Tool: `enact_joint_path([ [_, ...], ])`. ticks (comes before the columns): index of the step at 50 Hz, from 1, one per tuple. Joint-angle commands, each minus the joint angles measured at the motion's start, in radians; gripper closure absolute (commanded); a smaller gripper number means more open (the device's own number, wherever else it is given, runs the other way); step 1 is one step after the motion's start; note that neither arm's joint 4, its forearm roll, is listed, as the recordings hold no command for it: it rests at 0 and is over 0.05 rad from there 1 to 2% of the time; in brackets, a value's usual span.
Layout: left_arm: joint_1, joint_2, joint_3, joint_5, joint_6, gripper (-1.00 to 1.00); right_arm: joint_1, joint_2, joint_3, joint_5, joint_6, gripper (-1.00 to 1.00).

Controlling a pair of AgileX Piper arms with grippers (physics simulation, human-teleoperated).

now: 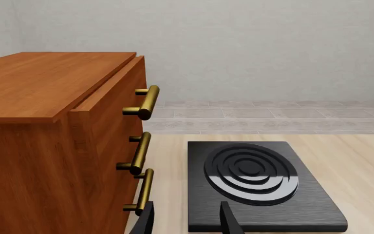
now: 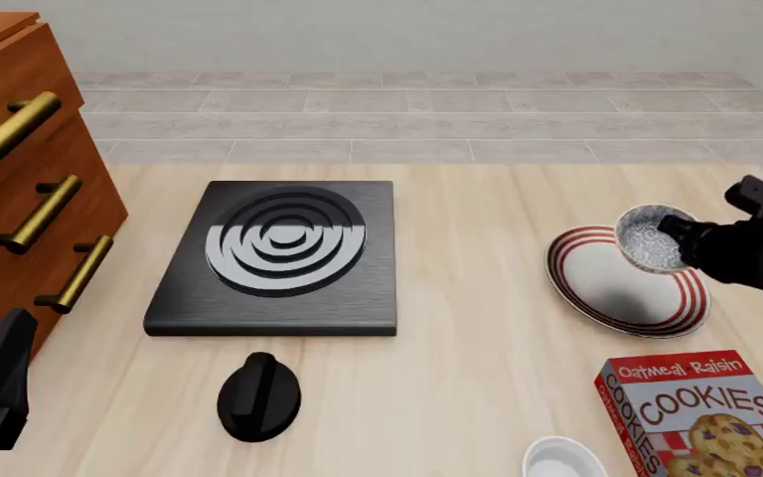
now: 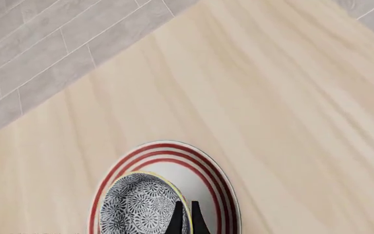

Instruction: Pick the akita bowl on the cookies box and place it on the plate.

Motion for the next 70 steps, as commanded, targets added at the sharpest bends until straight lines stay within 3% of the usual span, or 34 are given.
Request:
enact_joint_path([
  [1,0.000,0.000,0.000,0.000,0.000,-1.00,0.003,0.007,-0.005,-0.002,-0.007,1.00],
  [70,0.000,0.000,0.000,0.000,0.000,-1.00,0.008,0.105,-0.025,-0.037,-0.035,1.00],
])
